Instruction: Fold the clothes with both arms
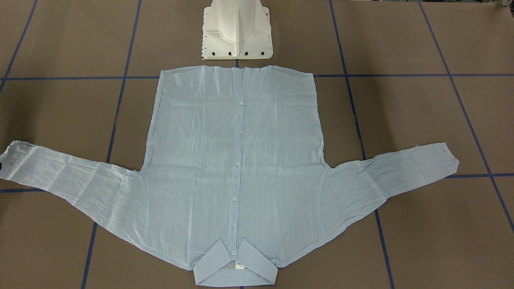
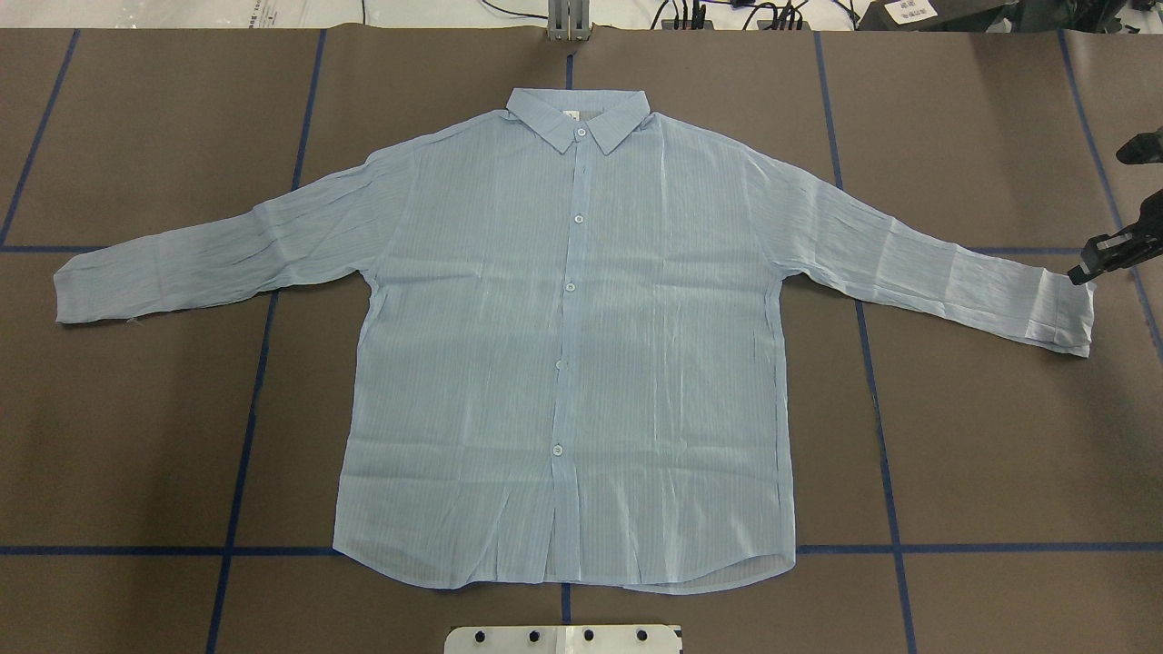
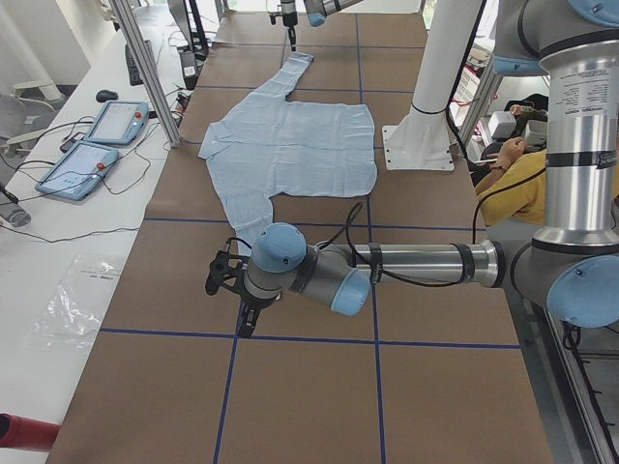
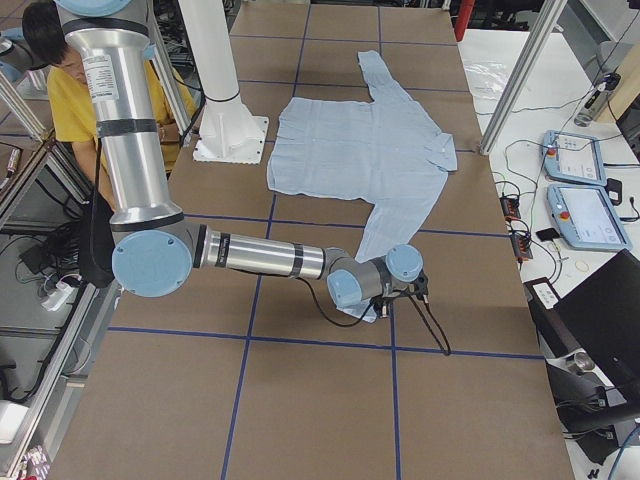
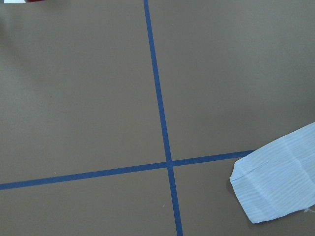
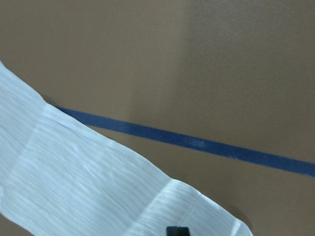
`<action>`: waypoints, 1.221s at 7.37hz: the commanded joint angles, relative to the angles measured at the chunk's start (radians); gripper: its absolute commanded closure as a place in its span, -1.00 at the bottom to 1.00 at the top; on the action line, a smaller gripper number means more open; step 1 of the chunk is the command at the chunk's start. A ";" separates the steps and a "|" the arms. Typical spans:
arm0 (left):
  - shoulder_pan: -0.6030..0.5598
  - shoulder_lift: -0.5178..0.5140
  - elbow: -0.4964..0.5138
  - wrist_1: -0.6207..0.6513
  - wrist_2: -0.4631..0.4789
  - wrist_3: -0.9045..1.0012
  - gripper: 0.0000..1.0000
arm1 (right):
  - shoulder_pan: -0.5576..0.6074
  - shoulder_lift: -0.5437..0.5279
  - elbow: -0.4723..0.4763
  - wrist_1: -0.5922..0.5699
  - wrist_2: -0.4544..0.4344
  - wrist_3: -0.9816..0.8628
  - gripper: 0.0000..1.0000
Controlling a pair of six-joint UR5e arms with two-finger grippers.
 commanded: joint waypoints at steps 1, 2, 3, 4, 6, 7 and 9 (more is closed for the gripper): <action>0.000 -0.001 -0.002 0.000 0.000 0.000 -0.99 | -0.001 0.000 -0.015 -0.005 0.003 -0.003 0.46; 0.000 -0.001 -0.002 0.000 0.000 0.000 -0.99 | -0.001 0.000 -0.055 0.007 -0.009 -0.024 0.39; 0.000 -0.001 -0.002 0.000 0.000 0.000 -0.99 | -0.001 0.006 -0.069 0.005 -0.023 -0.056 0.19; 0.000 -0.001 -0.002 0.000 0.000 0.000 -0.99 | -0.002 0.007 -0.071 0.004 -0.029 -0.065 0.06; 0.000 -0.001 0.000 0.000 0.000 0.000 -0.99 | -0.002 0.006 -0.071 0.004 -0.038 -0.067 -0.08; 0.000 -0.001 0.000 0.000 0.000 0.000 -0.99 | -0.002 0.009 -0.072 -0.001 -0.063 -0.066 -0.05; 0.000 -0.002 -0.002 0.000 0.000 0.000 -0.99 | -0.004 0.011 -0.091 0.004 -0.069 -0.067 0.02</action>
